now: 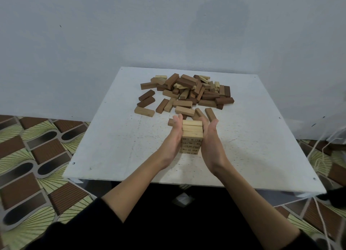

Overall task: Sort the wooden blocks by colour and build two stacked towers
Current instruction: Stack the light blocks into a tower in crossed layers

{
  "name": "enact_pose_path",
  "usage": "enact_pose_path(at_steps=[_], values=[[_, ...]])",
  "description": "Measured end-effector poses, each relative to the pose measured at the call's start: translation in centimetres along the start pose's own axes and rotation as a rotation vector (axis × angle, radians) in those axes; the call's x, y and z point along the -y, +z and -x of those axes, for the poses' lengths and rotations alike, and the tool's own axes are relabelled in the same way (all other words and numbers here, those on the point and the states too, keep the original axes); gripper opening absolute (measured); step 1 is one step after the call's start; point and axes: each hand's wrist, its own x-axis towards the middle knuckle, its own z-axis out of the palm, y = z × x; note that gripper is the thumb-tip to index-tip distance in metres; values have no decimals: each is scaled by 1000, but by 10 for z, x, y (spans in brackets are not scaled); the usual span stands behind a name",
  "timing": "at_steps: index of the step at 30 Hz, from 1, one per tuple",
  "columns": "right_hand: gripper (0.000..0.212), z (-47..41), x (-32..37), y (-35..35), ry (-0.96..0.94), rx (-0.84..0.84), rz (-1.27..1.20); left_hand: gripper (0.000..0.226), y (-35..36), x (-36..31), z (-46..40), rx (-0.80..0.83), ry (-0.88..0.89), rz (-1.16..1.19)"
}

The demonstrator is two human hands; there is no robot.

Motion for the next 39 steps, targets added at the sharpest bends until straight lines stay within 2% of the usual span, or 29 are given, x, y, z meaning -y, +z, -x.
enact_pose_path(at_steps=[1,3,4,5,7,8,14,30,39], values=[[47,3,2,-2,-34,30,40,79,-3,2,0,-5,34,-37],[39,6,5,-9,-80,98,35,99,-12,4,-3,41,93,-47],[48,5,3,-16,-88,102,46,111,-18,5,-5,79,119,-54],[65,6,7,-22,-99,126,65,117,-25,7,-7,103,146,-74],[92,4,9,-33,-132,152,171,108,-37,7,-10,98,198,-182],[96,3,10,-37,-142,157,237,102,-41,6,-11,100,219,-221],[91,-5,16,-43,-206,153,436,90,-47,-1,-20,110,270,-346],[90,-9,20,-40,-163,170,486,92,-40,-4,-22,83,318,-445],[92,-11,18,-41,-132,158,471,82,-40,-1,-23,61,352,-422]])
